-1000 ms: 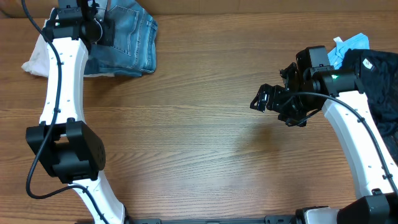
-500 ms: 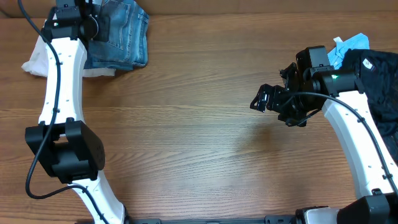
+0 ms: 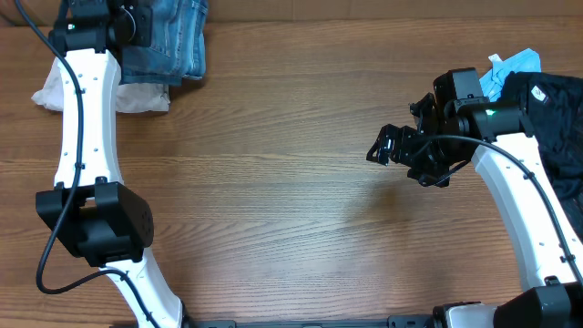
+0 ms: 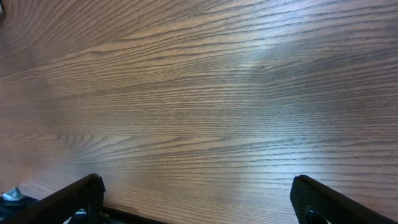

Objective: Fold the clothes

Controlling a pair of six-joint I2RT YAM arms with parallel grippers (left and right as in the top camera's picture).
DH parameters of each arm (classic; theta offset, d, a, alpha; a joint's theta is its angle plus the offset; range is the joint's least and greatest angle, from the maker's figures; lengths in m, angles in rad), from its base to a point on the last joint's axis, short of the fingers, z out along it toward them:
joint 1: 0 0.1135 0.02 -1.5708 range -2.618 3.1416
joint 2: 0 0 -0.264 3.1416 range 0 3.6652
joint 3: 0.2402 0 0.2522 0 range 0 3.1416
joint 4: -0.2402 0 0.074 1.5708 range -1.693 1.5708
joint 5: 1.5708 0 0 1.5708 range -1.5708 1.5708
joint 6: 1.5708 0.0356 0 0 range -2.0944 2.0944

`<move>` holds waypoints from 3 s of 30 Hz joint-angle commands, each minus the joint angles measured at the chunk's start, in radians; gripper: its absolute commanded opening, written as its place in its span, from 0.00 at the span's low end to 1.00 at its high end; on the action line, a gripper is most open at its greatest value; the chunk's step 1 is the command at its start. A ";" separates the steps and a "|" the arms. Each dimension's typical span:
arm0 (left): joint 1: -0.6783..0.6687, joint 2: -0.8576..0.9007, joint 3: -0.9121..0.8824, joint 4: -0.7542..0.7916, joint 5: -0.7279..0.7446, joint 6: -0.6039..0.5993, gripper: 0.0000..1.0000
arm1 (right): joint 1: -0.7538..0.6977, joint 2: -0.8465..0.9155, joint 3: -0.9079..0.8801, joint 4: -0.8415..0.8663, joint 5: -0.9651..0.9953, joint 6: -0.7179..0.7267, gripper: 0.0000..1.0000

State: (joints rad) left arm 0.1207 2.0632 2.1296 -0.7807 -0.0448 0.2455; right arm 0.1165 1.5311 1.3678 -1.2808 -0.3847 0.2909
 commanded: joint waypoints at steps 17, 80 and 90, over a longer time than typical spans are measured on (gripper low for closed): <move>0.111 0.043 0.028 0.011 -0.002 -0.111 0.10 | -0.006 -0.003 0.019 -0.004 0.010 -0.003 1.00; 0.339 0.375 0.086 0.032 0.540 -0.426 0.04 | -0.006 -0.003 0.019 -0.038 0.010 -0.003 1.00; 0.339 0.375 0.380 -0.153 0.529 -0.379 0.04 | -0.006 -0.003 0.019 -0.038 0.010 -0.003 1.00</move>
State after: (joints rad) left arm 0.4557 2.4447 2.4081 -0.9241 0.4751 -0.1677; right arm 0.1165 1.5311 1.3678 -1.3212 -0.3843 0.2909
